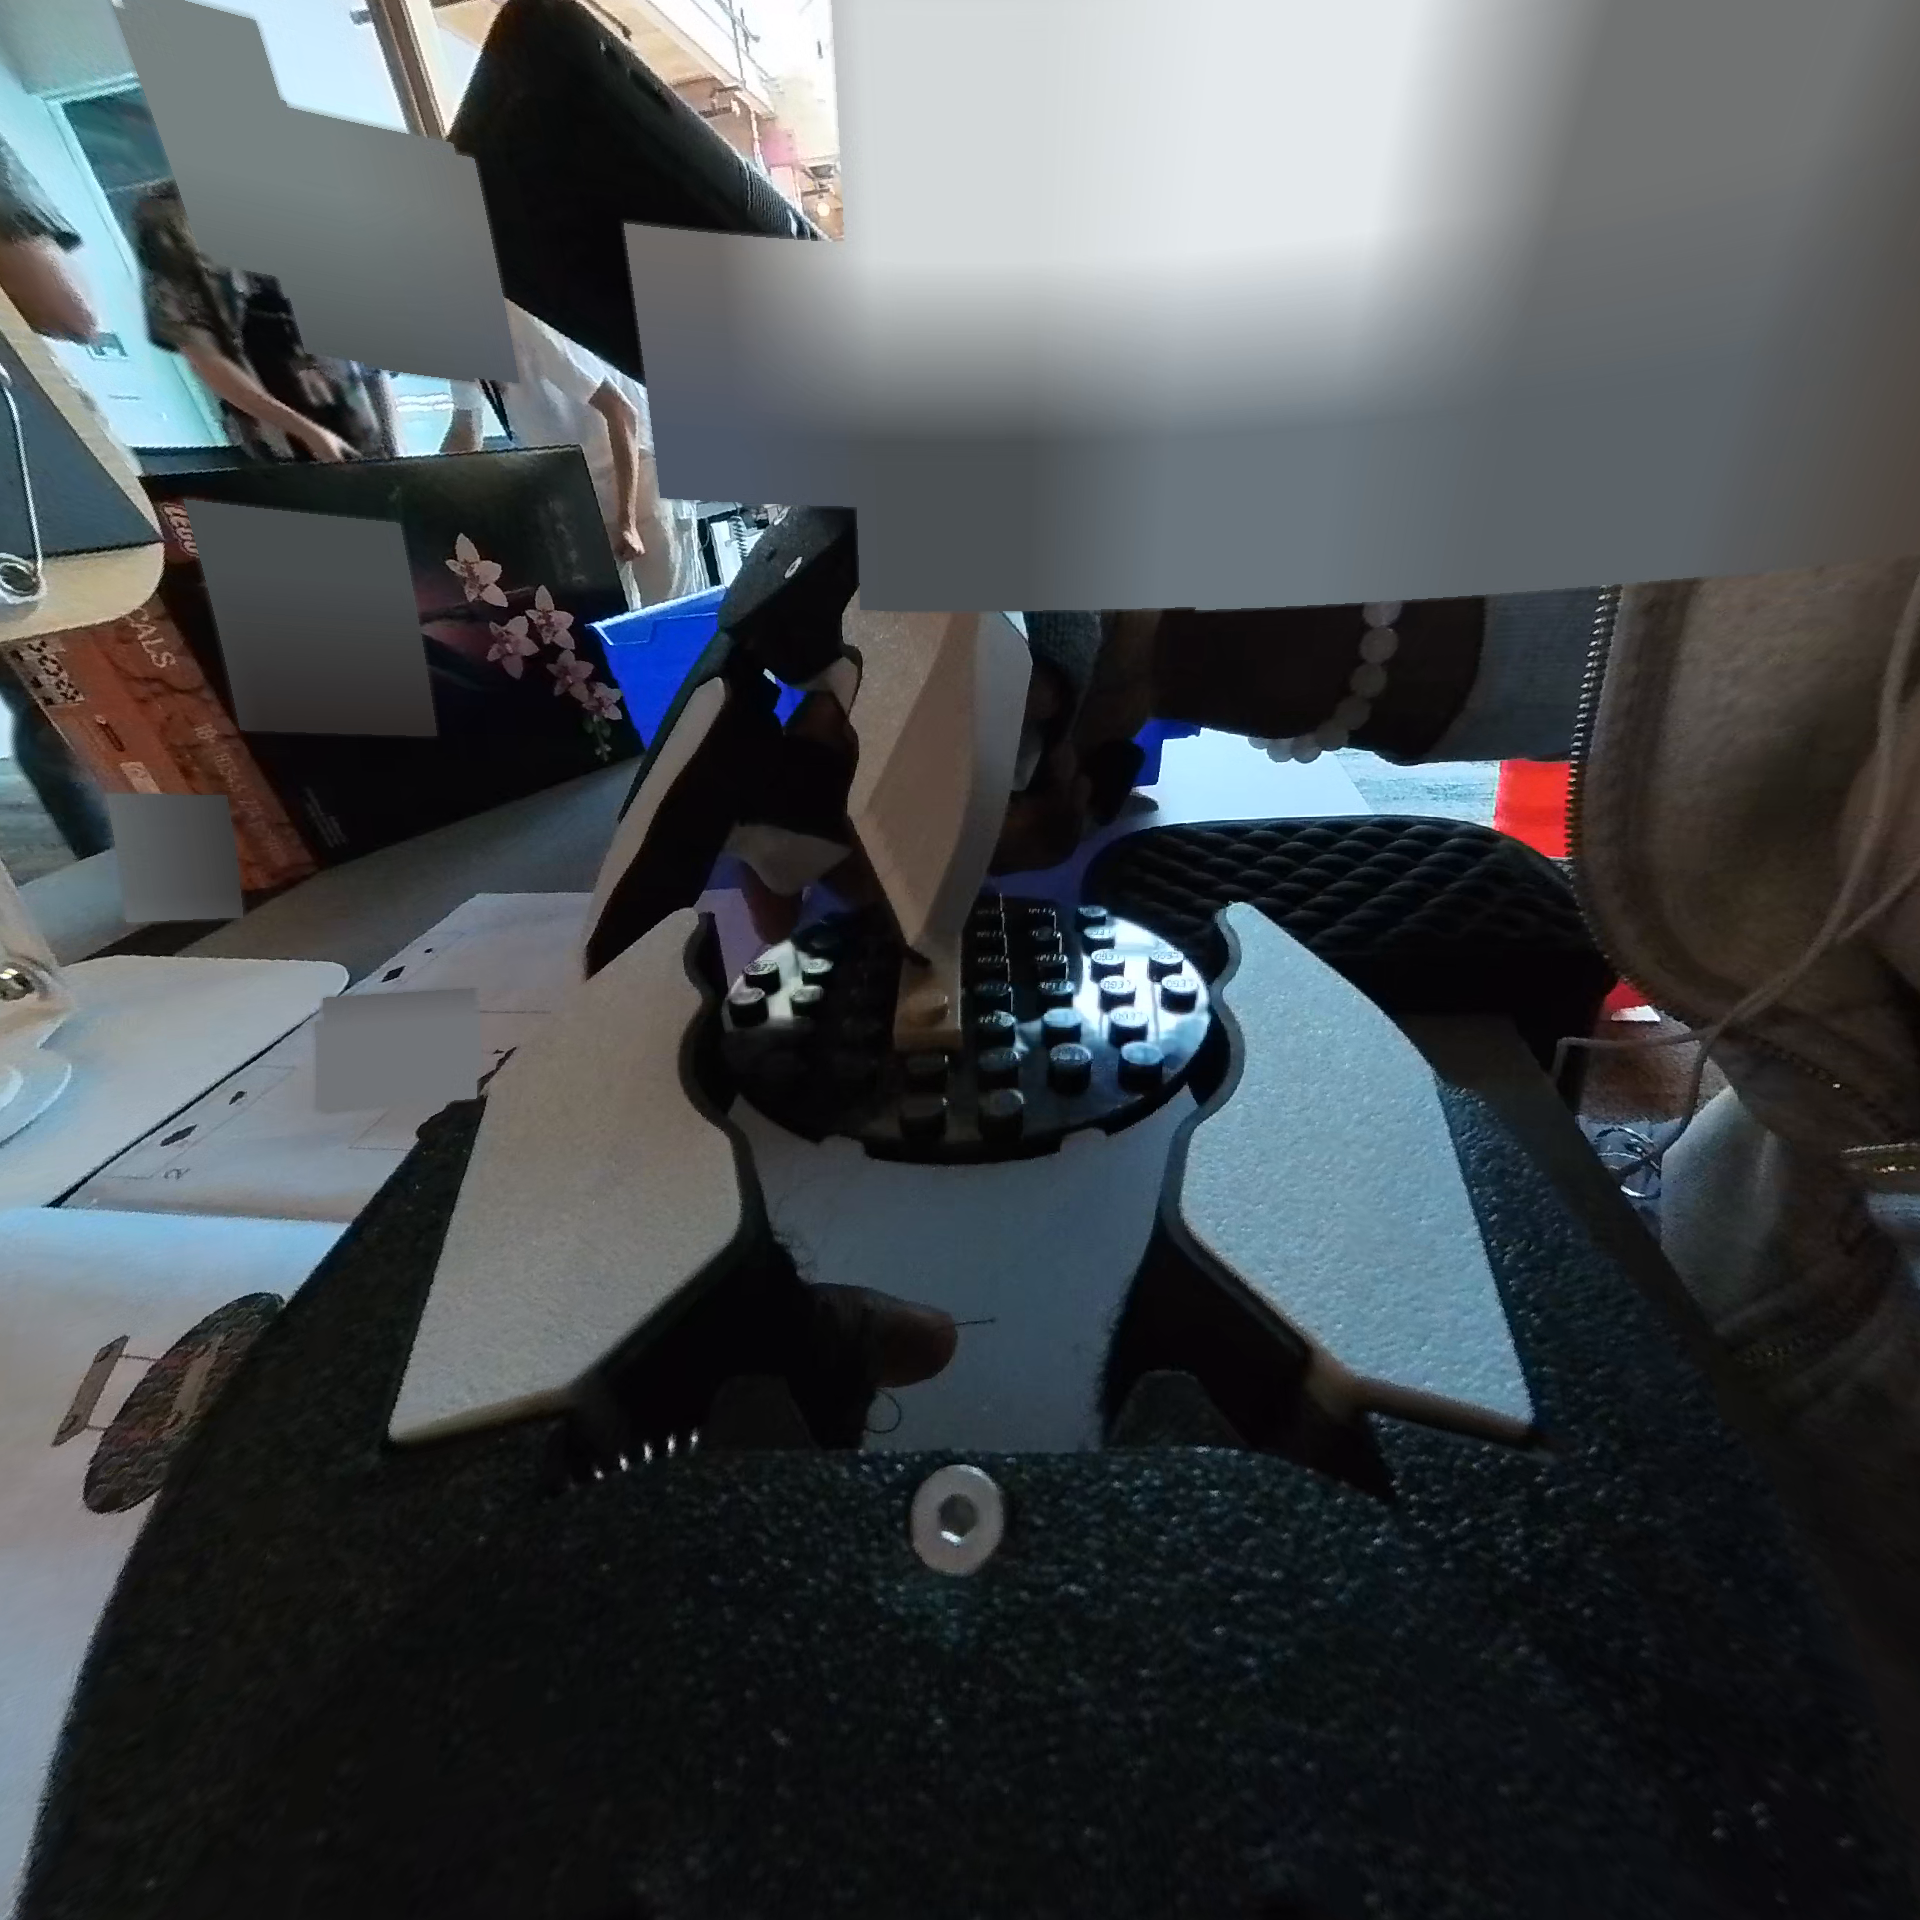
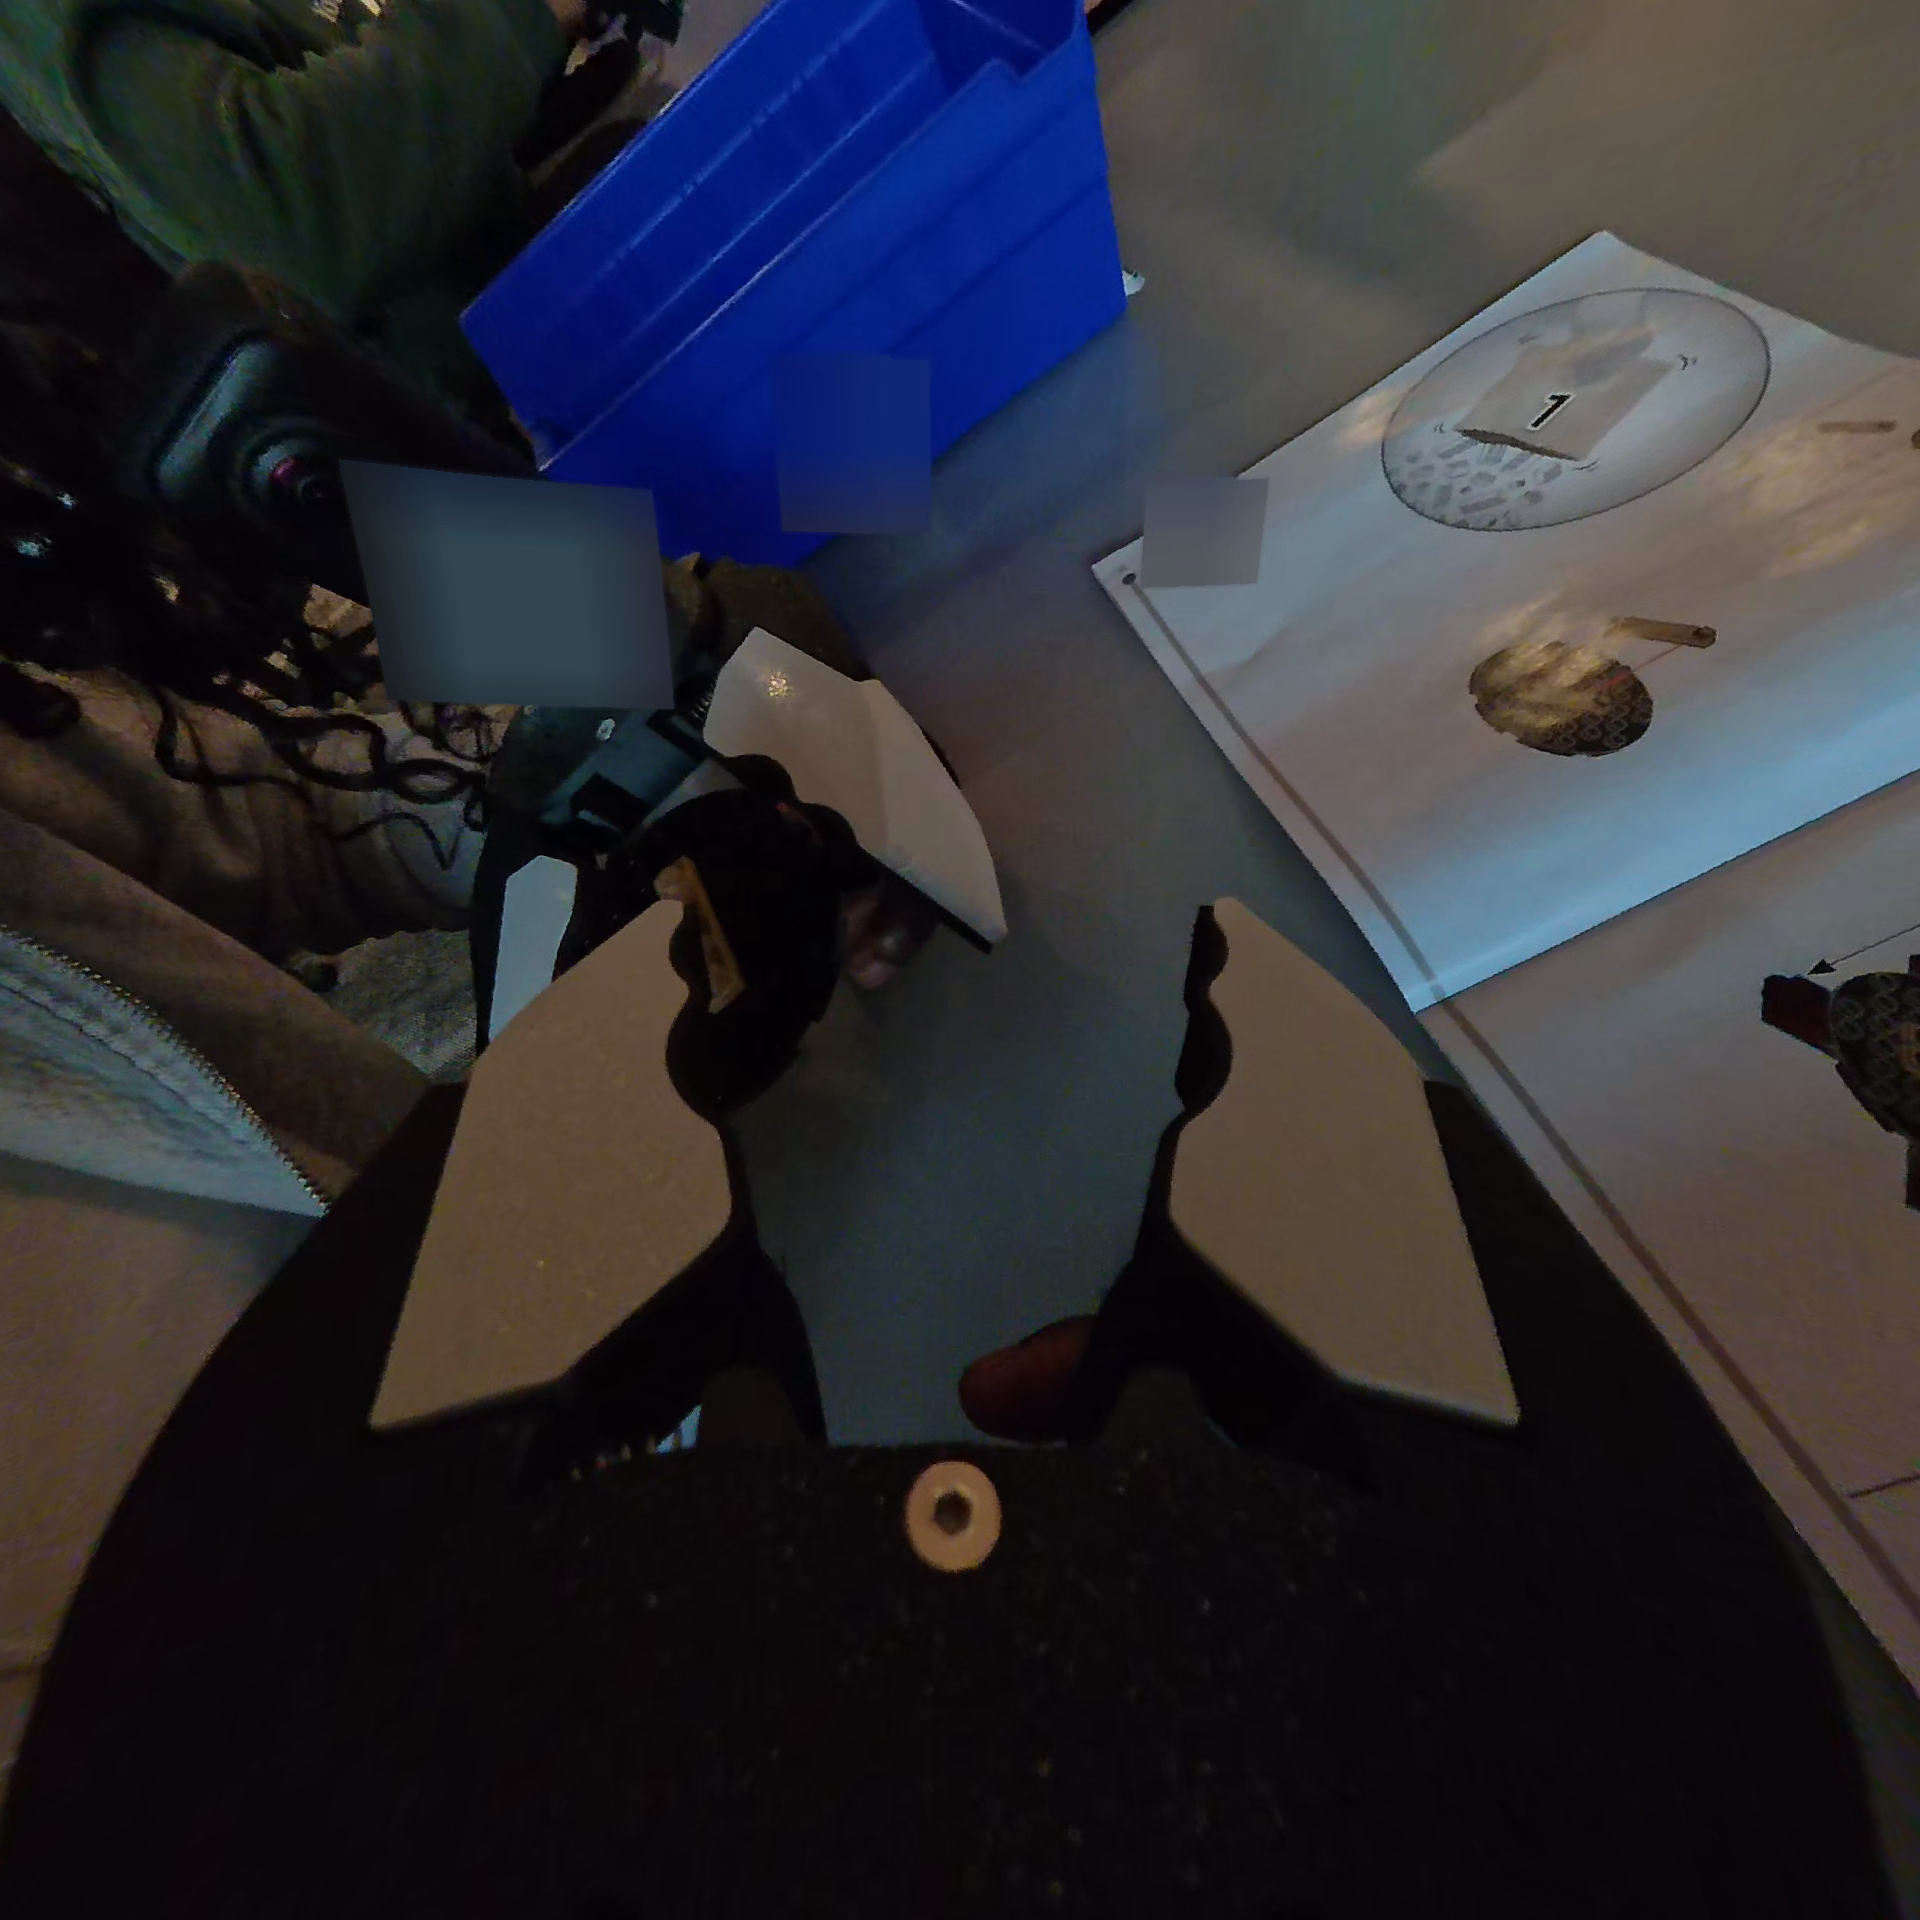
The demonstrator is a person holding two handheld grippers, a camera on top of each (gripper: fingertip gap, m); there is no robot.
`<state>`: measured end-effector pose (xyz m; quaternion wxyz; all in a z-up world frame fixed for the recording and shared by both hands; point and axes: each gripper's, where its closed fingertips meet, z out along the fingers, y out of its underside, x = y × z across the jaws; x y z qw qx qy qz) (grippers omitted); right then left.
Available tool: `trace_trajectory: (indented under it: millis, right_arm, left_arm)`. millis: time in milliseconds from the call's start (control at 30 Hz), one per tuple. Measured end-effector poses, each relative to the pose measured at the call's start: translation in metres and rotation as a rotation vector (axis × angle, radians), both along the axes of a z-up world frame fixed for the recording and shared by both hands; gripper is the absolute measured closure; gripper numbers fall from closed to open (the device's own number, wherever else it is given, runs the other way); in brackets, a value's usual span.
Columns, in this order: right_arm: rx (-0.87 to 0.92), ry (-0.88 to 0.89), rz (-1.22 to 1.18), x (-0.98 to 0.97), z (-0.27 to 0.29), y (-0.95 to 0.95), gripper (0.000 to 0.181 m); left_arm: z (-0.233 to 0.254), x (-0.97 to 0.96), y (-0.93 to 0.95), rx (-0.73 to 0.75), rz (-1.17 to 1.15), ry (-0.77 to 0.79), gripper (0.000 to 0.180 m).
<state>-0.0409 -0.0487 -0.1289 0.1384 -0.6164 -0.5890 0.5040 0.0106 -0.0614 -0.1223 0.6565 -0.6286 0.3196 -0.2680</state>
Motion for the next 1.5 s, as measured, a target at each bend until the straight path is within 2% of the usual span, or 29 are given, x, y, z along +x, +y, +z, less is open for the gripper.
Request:
trace_trajectory:
  millis: [933,1000,1067,1200,1300,1500]
  right_arm:
    - [0.001,-0.006,0.024,0.0,0.002,0.002,0.098]
    - [0.028,0.068,-0.016,-0.008,0.021,0.015,0.107]
    - [0.039,0.145,-0.105,-0.02,0.039,0.041,0.125]
    - [0.129,0.123,-0.189,-0.046,0.026,0.085,0.168]
    - [0.268,0.012,-0.151,-0.063,-0.011,0.098,0.175]
    - [0.382,-0.129,-0.115,-0.085,-0.064,0.106,0.175]
  left_arm:
    - [0.0,0.0,0.0,0.0,-0.002,-0.001,0.094]
    - [0.0,0.0,0.0,-0.002,-0.002,-0.002,0.094]
    - [0.0,0.0,0.0,-0.001,-0.003,-0.001,0.094]
    - [0.0,0.0,0.0,-0.001,0.001,0.0,0.094]
    - [0.0,-0.001,0.001,-0.003,0.007,0.0,0.094]
    - [-0.001,-0.002,0.001,-0.009,0.009,0.005,0.094]
